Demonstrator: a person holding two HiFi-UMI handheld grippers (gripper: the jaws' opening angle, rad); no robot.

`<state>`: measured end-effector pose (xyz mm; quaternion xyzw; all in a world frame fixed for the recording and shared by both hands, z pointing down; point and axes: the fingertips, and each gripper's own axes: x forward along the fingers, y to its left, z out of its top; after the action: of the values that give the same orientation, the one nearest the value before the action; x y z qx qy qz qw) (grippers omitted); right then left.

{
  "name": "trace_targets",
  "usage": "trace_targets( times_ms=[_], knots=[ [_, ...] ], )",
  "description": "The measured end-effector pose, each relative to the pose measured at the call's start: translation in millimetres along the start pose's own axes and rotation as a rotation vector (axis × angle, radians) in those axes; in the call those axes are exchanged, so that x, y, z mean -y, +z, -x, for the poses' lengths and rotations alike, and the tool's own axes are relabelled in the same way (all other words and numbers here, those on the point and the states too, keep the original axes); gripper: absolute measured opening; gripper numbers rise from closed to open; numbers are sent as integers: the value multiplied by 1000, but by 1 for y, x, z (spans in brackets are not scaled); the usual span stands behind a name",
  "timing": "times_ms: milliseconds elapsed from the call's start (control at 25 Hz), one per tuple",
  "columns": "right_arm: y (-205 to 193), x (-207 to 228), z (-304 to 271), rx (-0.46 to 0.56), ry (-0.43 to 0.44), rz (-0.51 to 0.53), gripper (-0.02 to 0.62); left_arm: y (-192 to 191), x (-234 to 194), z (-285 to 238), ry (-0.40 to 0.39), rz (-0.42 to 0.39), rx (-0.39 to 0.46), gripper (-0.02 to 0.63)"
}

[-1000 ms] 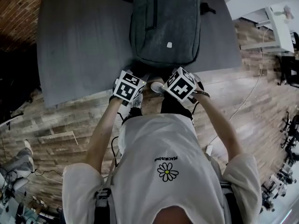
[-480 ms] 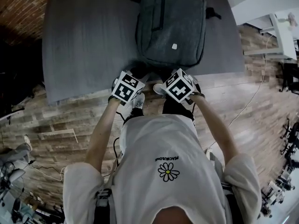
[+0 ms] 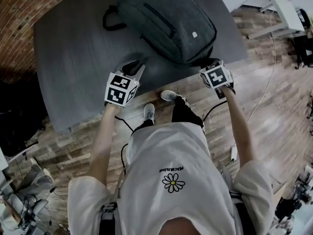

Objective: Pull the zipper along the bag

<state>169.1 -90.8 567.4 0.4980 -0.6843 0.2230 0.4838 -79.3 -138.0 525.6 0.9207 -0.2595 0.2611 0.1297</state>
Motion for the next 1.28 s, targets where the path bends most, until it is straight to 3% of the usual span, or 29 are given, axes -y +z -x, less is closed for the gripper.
trace_targets(
  times_ms=[120, 200, 280, 360, 440, 520, 560, 720, 840, 960, 1280],
  knots=[
    [-1, 50, -10, -8, -77, -7, 8, 70, 2, -32, -14, -158, 49, 79],
    [-1, 75, -14, 1, -101, -17, 8, 122, 15, -63, -20, -335, 47, 66],
    [-2, 88, -15, 11, -105, -9, 8, 153, 28, -105, -18, -556, -20, 56],
    [-1, 88, -16, 6, -104, 42, 8, 152, 24, -146, -47, -674, -146, 26],
    [-2, 83, -15, 1, -113, 80, 8, 141, 15, -167, -142, -609, -221, 12],
    [-7, 79, -12, 16, -117, 57, 8, 140, 12, -169, -229, -485, -192, 4],
    [-9, 79, -10, 29, -114, 32, 8, 141, 12, -169, -239, -461, -170, 3],
    [-10, 64, -2, 63, -50, -47, 9, 139, 16, -174, -222, -472, -169, 3],
    [-10, 26, 5, 72, 53, -41, 11, 137, 18, -175, -236, -455, -179, 2],
    [0, -2, 8, 97, 78, -30, 17, 136, 19, -174, -234, -461, -171, 2],
    [60, -78, -4, 189, 224, -74, 17, 137, 19, -176, -227, -451, -175, 2]
  ],
)
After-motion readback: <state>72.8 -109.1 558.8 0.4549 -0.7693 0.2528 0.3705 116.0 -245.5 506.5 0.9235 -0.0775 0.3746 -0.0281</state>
